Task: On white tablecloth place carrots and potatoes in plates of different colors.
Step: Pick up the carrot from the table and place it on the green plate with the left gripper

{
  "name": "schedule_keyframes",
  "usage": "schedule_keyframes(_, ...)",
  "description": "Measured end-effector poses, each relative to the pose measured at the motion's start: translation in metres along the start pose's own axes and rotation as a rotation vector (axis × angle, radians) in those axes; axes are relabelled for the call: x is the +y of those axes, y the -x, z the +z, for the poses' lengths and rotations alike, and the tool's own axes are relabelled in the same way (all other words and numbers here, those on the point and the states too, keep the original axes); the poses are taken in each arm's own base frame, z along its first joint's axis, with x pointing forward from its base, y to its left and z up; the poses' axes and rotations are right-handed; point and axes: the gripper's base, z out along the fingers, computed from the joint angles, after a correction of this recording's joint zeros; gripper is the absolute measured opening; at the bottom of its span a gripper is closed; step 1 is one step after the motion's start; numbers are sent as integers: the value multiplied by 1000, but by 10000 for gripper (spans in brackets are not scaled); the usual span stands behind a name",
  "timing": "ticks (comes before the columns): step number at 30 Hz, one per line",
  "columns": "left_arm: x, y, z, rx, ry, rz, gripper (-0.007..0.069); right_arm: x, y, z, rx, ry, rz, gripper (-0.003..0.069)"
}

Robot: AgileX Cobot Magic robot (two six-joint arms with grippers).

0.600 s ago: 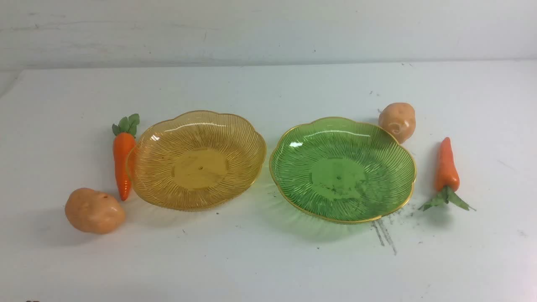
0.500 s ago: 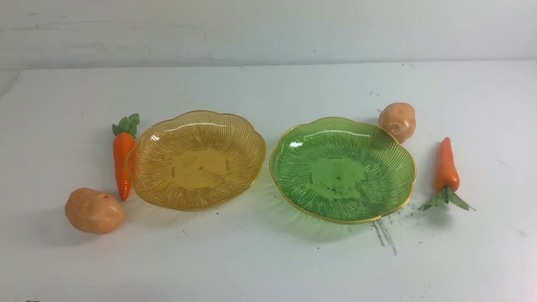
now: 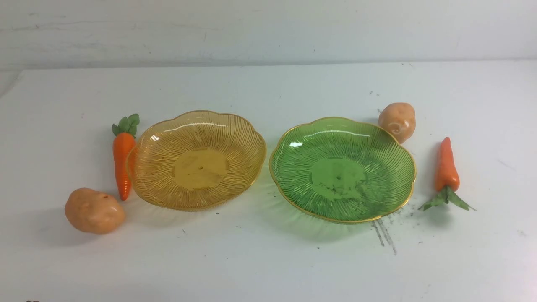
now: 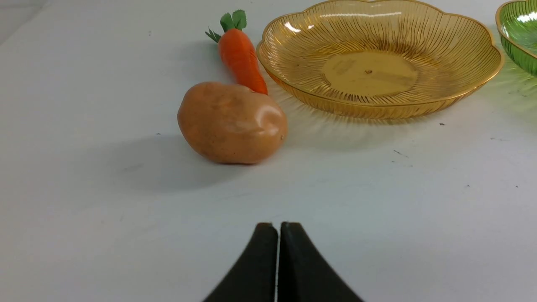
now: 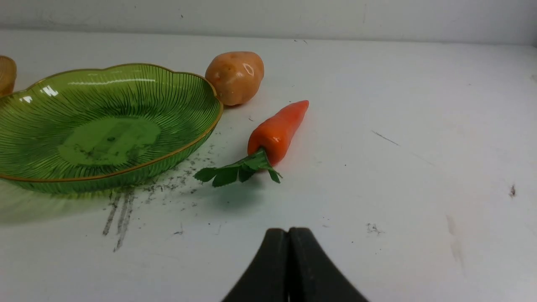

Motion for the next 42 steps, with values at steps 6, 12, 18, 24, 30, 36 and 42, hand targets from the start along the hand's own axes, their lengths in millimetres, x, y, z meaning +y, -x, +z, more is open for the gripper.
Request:
schedule_keyframes(6, 1, 0, 0, 0, 9, 25, -4, 0, 0, 0, 0, 0, 0, -10)
schedule_keyframes(12, 0, 4, 0, -48, 3, -30, -4, 0, 0, 0, 0, 0, 0, -10)
schedule_keyframes(18, -2, 23, -3, -244, -66, -385, -4, 0, 0, 0, 0, 0, 0, -10)
schedule_keyframes(24, 0, 31, -5, -334, -104, -600, -4, 0, 0, 0, -2, 4, 18, -10)
schedule_keyframes(30, 9, 47, -14, -563, -118, -780, -4, 4, 10, 0, -106, 78, 492, -10)
schedule_keyframes(36, 19, 89, -44, -873, -211, -946, -4, -5, 26, -4, -297, 134, 1210, -10)
schedule_keyframes(42, 6, 174, -78, -732, -226, -652, -4, -13, 28, -5, -373, 76, 1217, -10)
